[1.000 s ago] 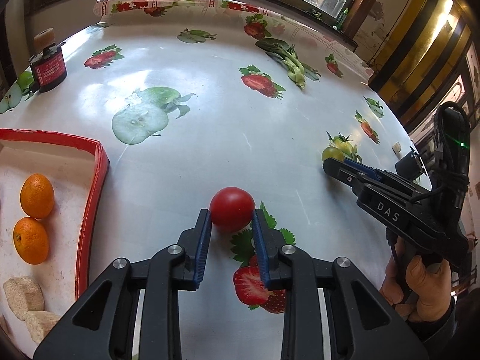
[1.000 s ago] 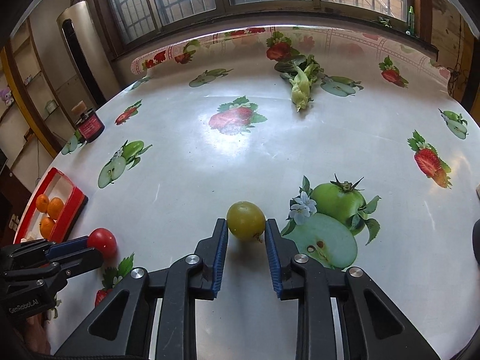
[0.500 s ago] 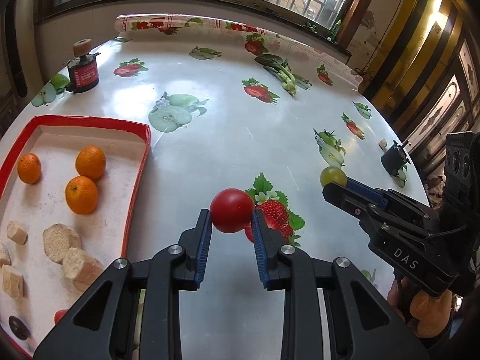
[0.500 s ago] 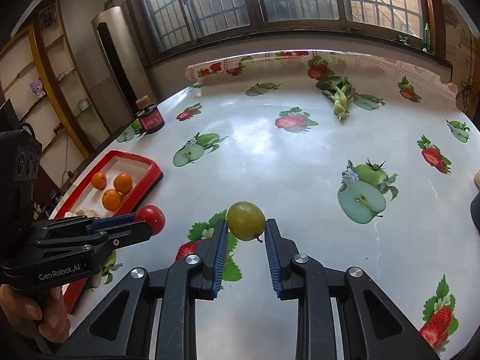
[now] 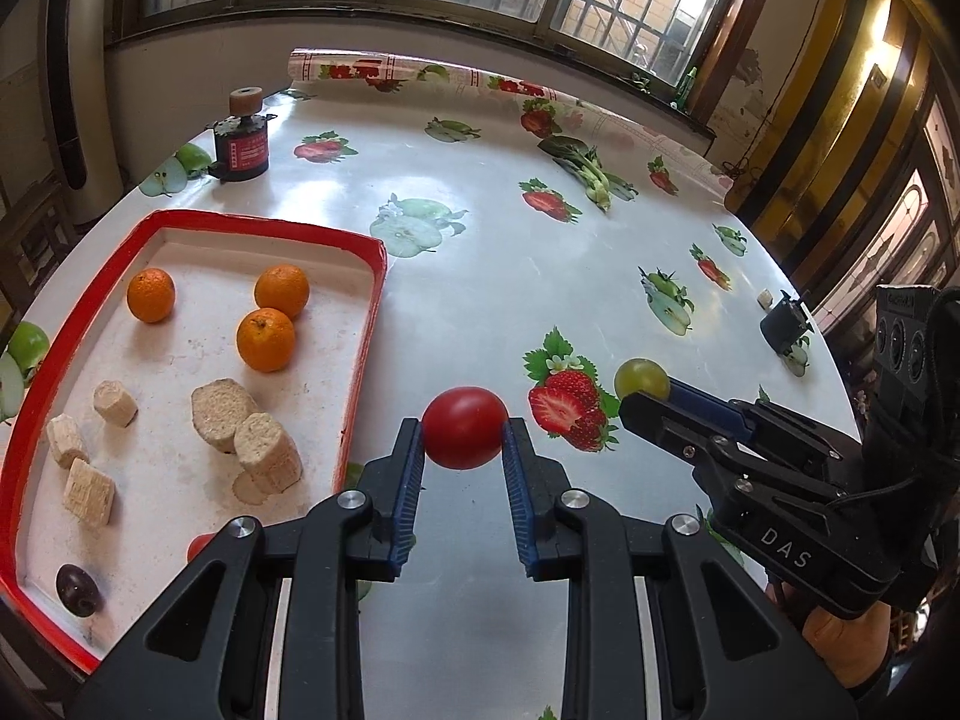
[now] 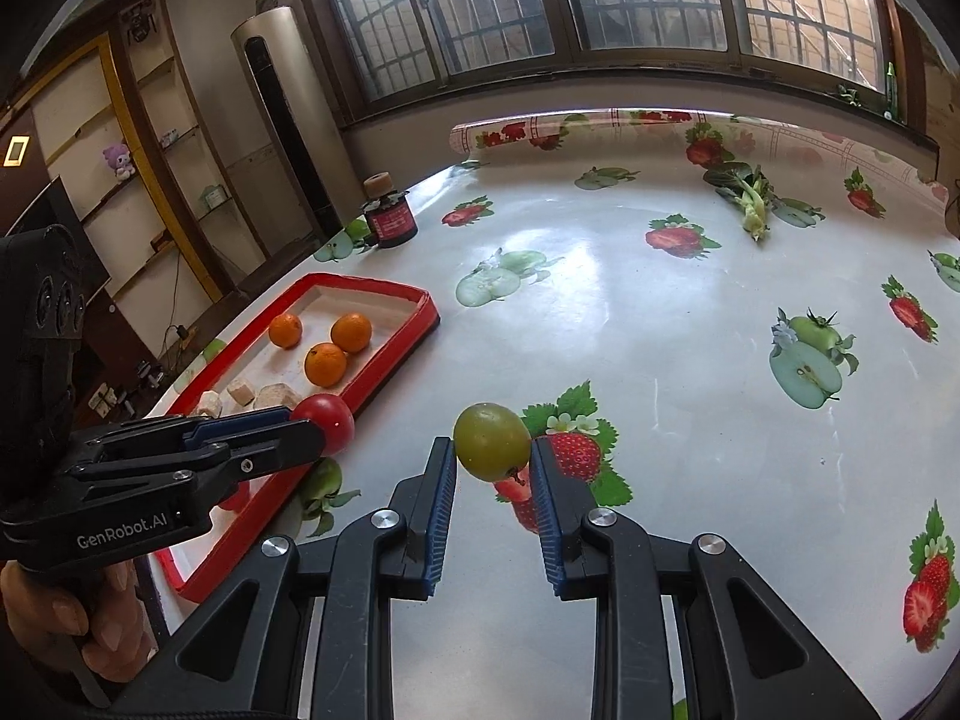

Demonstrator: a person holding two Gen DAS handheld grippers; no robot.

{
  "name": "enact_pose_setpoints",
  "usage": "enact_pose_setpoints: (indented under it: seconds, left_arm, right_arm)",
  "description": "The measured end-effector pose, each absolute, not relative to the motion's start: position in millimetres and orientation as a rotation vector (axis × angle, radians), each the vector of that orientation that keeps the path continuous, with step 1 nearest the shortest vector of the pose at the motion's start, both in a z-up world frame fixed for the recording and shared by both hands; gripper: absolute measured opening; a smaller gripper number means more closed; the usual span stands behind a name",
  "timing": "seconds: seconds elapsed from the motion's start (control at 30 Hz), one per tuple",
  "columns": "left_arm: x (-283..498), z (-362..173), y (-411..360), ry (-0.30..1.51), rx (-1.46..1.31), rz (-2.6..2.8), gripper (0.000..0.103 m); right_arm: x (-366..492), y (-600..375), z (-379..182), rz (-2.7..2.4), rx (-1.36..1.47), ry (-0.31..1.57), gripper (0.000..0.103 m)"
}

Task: Organize fruits
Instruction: 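Carry the tomato and green fruit in both grippers over the red tray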

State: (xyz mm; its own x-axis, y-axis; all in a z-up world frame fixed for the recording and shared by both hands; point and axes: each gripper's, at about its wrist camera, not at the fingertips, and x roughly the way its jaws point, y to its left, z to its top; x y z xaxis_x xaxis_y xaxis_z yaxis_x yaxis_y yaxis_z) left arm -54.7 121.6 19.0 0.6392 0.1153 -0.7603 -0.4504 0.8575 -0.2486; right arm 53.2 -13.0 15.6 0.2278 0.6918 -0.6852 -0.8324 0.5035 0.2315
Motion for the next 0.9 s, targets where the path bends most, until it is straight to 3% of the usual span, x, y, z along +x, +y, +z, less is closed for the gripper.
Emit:
enact_pose_setpoints:
  seconds: [0.13,0.17,0.2,0.23,0.57,0.83,0.9]
  left_arm:
    - [-66.1,20.7,124.8,0.811,-0.444,0.356,0.022]
    - [-68.8,20.9,126.2,0.809,-0.444,0.362,0.018]
    - [-71.7,20.9,127.5,0.808,-0.445,0.365,0.007]
    - [-74.3,20.9,129.1,0.809,-0.451,0.365,0.007]
    - [-90.2,16.2,137.7,0.821,-0.480,0.349,0.007]
    - [-70.1,10.5,102.0,0.896,-0.337,0.306,0.009]
    - [-66.3,6.0,85.8,0.917,-0.291,0.301,0.021]
  right_arm:
    - [43.1,-9.3,17.0,1.074,-0.205,0.825,0.026]
    - [40.6,-8.1,17.4,1.078,-0.206,0.825,0.026]
    - [38.0,-6.8,17.7,1.081,-0.209,0.823,0.026]
    - [35.5,-5.3,18.0,1.086,-0.213,0.822,0.026]
    - [23.5,3.5,12.9,1.103,-0.227,0.836,0.026]
    - [36.2,-19.2,9.4,1.066,-0.184,0.849,0.026]
    - [41.8,-29.4,6.7,1.046,-0.172,0.854,0.026]
